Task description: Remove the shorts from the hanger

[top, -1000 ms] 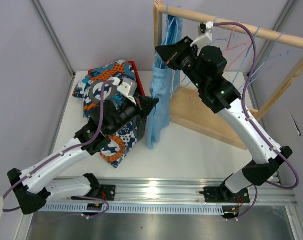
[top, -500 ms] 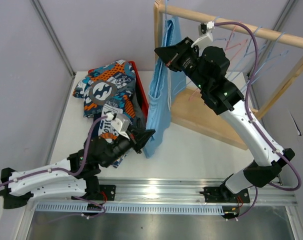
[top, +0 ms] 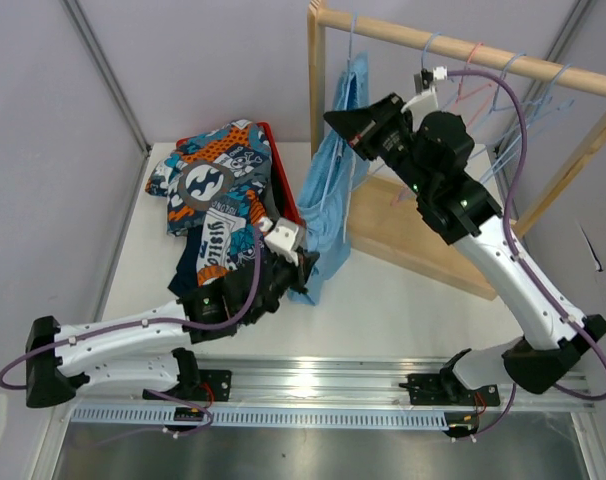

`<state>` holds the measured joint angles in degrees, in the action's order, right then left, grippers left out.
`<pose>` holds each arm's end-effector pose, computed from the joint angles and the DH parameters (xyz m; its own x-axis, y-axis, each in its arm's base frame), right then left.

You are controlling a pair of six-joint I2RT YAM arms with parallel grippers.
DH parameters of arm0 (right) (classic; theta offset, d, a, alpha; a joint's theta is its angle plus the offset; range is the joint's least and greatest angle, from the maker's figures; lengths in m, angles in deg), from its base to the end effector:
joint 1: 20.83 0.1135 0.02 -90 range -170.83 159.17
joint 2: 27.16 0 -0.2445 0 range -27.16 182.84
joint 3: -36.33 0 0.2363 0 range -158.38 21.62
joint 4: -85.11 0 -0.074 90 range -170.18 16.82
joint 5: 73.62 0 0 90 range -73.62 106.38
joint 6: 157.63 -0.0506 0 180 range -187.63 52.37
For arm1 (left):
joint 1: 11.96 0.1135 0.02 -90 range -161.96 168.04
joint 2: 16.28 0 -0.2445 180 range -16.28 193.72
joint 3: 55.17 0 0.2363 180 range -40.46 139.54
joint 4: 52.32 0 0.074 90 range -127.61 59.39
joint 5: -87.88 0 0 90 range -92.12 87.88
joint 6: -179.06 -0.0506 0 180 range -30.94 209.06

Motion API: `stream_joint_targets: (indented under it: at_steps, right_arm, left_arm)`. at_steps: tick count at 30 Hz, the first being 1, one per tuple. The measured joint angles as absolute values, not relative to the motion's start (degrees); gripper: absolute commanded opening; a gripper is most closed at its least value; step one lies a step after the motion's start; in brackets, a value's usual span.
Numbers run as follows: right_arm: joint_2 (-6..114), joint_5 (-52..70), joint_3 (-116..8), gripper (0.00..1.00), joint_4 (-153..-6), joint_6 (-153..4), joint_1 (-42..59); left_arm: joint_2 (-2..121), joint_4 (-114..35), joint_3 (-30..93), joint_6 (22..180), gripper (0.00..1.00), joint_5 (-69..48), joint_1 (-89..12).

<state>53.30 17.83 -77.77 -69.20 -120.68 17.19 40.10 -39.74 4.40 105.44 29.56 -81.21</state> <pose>0.2368 0.1835 0.5028 -0.4108 0.6929 -0.5925 -0.4453 0.4146 0.7936 0.1085 -0.2113 0.3112 -0.2281 -0.0753 -0.9707 0.5711 0.7972 -0.1960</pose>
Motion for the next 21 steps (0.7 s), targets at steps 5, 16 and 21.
stream_joint_targets:
  at_steps: [5,16,21]
  right_arm:
    - [46.4,14.3,-67.3,0.0,-74.1,-130.8,17.8]
    - [48.4,8.1,-73.4,0.0,-75.6,-140.6,17.7]
    - [51.2,6.4,-79.9,0.0,-76.3,-140.5,11.1]
  left_arm:
    - [46.8,-36.6,17.3,103.1,0.0,28.7,-70.2]
    - [48.9,-25.2,30.7,96.0,0.0,31.9,-62.7]
    - [45.8,-13.5,39.7,91.7,0.0,35.2,-56.8]
